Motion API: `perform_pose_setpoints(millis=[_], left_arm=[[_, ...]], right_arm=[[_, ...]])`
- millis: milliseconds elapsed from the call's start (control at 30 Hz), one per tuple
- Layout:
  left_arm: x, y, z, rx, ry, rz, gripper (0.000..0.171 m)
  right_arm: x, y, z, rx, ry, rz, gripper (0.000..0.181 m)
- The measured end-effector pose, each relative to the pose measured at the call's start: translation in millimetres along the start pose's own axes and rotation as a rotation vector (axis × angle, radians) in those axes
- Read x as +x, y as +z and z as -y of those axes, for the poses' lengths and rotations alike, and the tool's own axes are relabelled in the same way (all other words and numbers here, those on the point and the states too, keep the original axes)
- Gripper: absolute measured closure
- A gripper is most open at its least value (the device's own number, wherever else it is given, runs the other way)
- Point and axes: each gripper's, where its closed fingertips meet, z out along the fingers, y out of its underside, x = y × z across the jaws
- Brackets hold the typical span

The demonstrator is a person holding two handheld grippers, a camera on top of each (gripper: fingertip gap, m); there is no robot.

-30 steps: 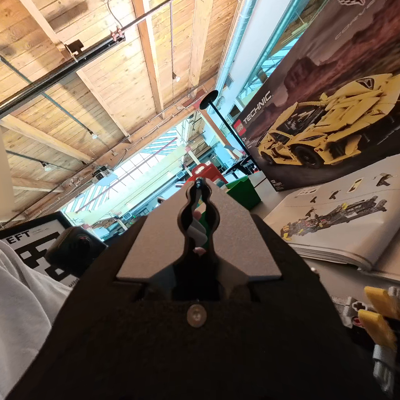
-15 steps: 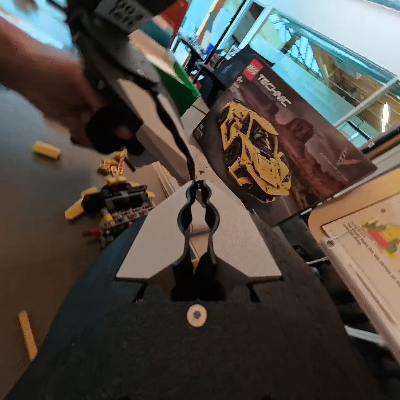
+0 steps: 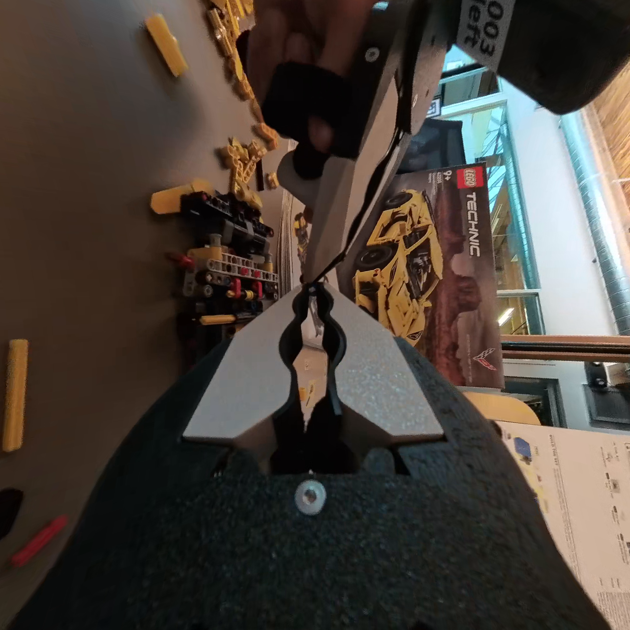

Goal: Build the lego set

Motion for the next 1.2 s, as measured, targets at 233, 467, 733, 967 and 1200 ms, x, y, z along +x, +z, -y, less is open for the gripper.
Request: perform_pose_setpoints(millis=[233,467,733,967,1200], left_arm=[[9.4,1.5,1.1,0.012,-0.018,-0.052,0.167],[12.3,0.6,-1.7,-0.005,0.009,-0.061,0.166],[40.1,-17.6,20.0,0.159,-0.160,-0.371,0.166],[38.2,-16.9,22.0,0.194,-0.237,-0.418,0.166],[41.0,-19.3,22.0,0.195,-0.218,-0.428,0.166]], right_arm=[[-0.6,-7.4,5.8,-0.013,-0.062,-0.051,0.177],[-4.0,-6.5,6.8,0.027,-0.050,-0.053,0.176],[16.1,-30.0,35.6,0.354,0.380,-0.009,0.178],[19.8,-29.7,32.5,0.353,0.449,-0.020,0.178],[18.8,-30.2,33.6,0.373,0.462,-0.005,0.178]])
